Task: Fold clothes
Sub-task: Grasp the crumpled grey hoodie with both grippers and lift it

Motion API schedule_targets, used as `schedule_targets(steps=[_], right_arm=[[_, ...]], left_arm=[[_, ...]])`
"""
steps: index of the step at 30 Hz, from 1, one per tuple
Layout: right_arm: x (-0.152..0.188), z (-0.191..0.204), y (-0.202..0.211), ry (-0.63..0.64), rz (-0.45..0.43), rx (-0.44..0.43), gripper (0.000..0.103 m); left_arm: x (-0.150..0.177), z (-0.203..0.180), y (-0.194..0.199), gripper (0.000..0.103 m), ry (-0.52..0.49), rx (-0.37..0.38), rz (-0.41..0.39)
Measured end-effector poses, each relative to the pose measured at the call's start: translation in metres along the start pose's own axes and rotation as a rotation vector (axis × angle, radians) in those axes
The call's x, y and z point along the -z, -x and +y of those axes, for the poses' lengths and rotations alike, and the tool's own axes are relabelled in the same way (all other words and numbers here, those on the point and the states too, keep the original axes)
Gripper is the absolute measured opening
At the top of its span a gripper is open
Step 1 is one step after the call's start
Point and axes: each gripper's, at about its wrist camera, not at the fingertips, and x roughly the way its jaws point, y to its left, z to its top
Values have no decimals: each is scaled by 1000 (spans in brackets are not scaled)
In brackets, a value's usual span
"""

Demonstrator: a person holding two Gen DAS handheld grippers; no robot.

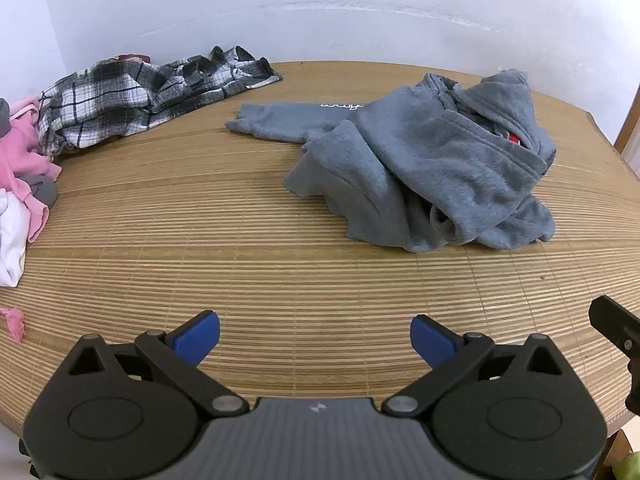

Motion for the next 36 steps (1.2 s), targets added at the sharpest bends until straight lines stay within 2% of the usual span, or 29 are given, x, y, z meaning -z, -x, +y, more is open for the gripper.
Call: schedule_targets(steps=[3, 6, 11, 17, 23, 30, 33, 36], right_arm=[[2, -1, 1, -13, 7, 4, 103], [7, 3, 4, -14, 14, 4, 103], [6, 3, -4, -15, 80, 23, 103], [-14, -33, -29, -48, 43, 12, 103], [-57, -56, -67, -9, -20, -30, 103], [-105, -64, -126, 0, -30, -101, 103], [-117, -65, -155, 8, -30, -123, 103], [-115, -69, -186, 6, 23, -132, 103]], left_arm=[[2, 2, 3, 103, -3, 2, 8], [1, 10, -3, 103, 3, 35, 39], [6, 11, -15, 103, 25, 49, 66], [-18, 6, -27, 103, -18, 3, 18], [-81, -7, -44, 103, -23, -15, -44], [-155, -45, -84, 103, -103, -34, -76], [-181, -63, -104, 103, -128, -44, -92], [-208, -79, -125, 103, -177, -39, -113]])
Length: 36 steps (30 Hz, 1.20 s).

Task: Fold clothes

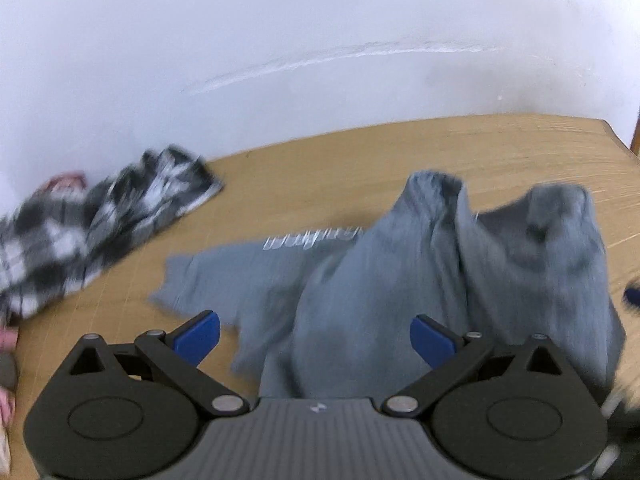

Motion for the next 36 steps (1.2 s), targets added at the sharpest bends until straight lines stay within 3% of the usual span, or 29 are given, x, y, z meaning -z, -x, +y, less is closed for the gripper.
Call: schedule_targets(steps=[3, 5, 6, 8, 11, 13, 15, 18, 22, 25, 28, 32, 35, 36], right_arm=[[13, -12, -22, -49, 92, -52, 102], [26, -18, -26, -84, 121, -99, 88], [32, -21, -28, -102, 134, -122, 72], [42, -21, -23, -108, 128, -135, 62], [53, -18, -9, -69, 96, -145, 51], [59, -18, -2, -70, 82, -150, 48], [61, -21, 3, -110, 61, -155, 44], [61, -31, 17, -215, -3, -178, 35], [48, -30, 51, -237, -125, -222, 28], [30, -18, 78, -228, -211, -309, 23], [16, 15, 94, -104, -254, -399, 20], [21, 80, 101, 88, -247, -546, 20], [37, 127, 100, 149, -149, -698, 23], [42, 139, 91, 170, -105, -710, 28]], left_arm=[[-33, -19, -26, 103, -73, 38, -15], [-55, -38, -48, 103, -126, 54, -3], [-63, -46, -60, 103, -150, 55, 14], [-76, -63, -89, 103, -176, 44, 68], [-77, -82, -120, 98, -218, 106, 153], [-69, -91, -126, 66, -242, 161, 180], [-60, -89, -121, 51, -224, 172, 182], [-47, -75, -97, 43, -206, 157, 141], [-14, -38, -47, 43, -165, 191, 134], [31, -17, -3, 43, -201, 186, 136], [76, 14, 23, 44, -194, 175, 160], [133, 61, 59, 46, -66, 169, 213], [168, 111, 88, 51, 57, 162, 230], [179, 123, 97, 55, 89, 153, 234]])
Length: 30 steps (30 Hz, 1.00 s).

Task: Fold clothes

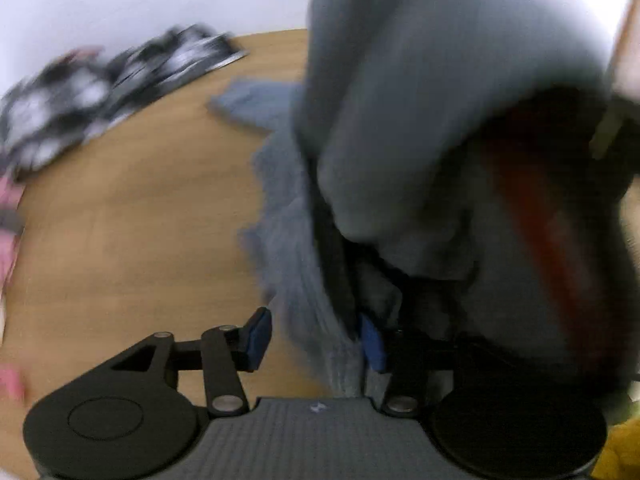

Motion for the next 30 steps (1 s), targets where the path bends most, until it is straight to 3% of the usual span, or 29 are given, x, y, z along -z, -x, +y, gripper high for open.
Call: schedule_targets(steps=[2, 5, 9, 13, 17, 22, 26, 30], right_arm=[[9, 1, -33, 11, 100, -2, 39], [22, 11, -55, 97, 161, 99, 48], [20, 25, -32, 178, 106, 223, 57], [19, 26, 20, 78, 14, 355, 83], [31, 16, 63, -93, -29, 491, 83], [51, 0, 81, -224, -23, 557, 83], [70, -27, 84, -302, 35, 630, 83], [87, -64, 91, -370, 70, 764, 83]], left_arm=[[20, 29, 14, 55, 55, -19, 6], [33, 63, 35, 56, 114, -53, -22], [25, 74, 58, 68, 85, 2, -126], [29, 45, 79, 71, -5, 53, -223], [18, 10, 80, 72, -92, 115, -259], [26, -13, 77, 75, -137, 198, -241], [38, -17, 74, 75, -151, 243, -212], [43, -23, 73, 78, -157, 327, -196]])
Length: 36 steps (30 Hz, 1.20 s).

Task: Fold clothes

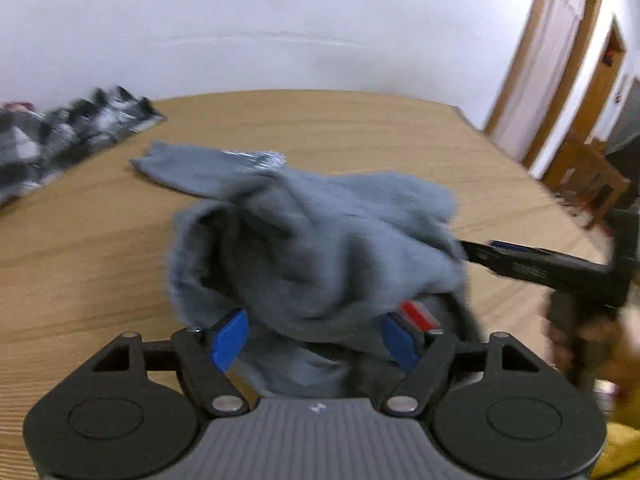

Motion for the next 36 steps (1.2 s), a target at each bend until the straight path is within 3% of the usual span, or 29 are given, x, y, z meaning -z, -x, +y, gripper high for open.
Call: schedule_targets(steps=[3, 6, 10, 12, 14, 15, 16, 18, 22, 26, 28, 29, 31, 33, 36], right_arm=[[-7, -22, -22, 7, 4, 71, 83], [-16, -29, -56, 112, 39, 77, 83], [-24, -45, -102, 230, 115, 10, 83], [-26, -43, -124, 247, 159, -39, 83], [-24, -42, -140, 251, 192, -88, 82], [-22, -41, -146, 250, 202, -113, 80], [-24, -38, -148, 243, 214, -147, 63], [-32, -32, -149, 209, 238, -226, 29], [-52, -22, -122, 117, 262, -505, 23], [-54, 5, -77, 97, 359, -882, 20], [-47, 30, -50, 199, 406, -1035, 19], [-39, 46, -37, 306, 410, -1061, 19], [-20, 71, -21, 538, 368, -990, 24], [-8, 75, -14, 680, 355, -912, 28], [-23, 55, -23, 692, 374, -843, 31]], left_arm=[[-6, -11, -20, 81, 6, 24, 8], [-14, -18, -40, 83, 21, -9, 31], [-25, -13, -68, 88, 147, -56, 72], [-27, -10, -81, 86, 215, -73, 83], [-30, -14, -79, 57, 236, -134, 60], [-32, -16, -77, 37, 239, -172, 49], [-35, -15, -73, 33, 250, -201, 40], [-41, -11, -60, 28, 271, -285, 3], [-71, 14, -33, 27, 268, -495, -71], [-120, 42, -36, 27, 238, -558, -107], [-137, 44, -49, 27, 212, -571, -108], [-142, 43, -55, 27, 213, -557, -101], [-146, 41, -62, 31, 237, -527, -89], [-132, 38, -58, 36, 238, -519, -81], [-103, 31, -32, 50, 220, -575, -93]])
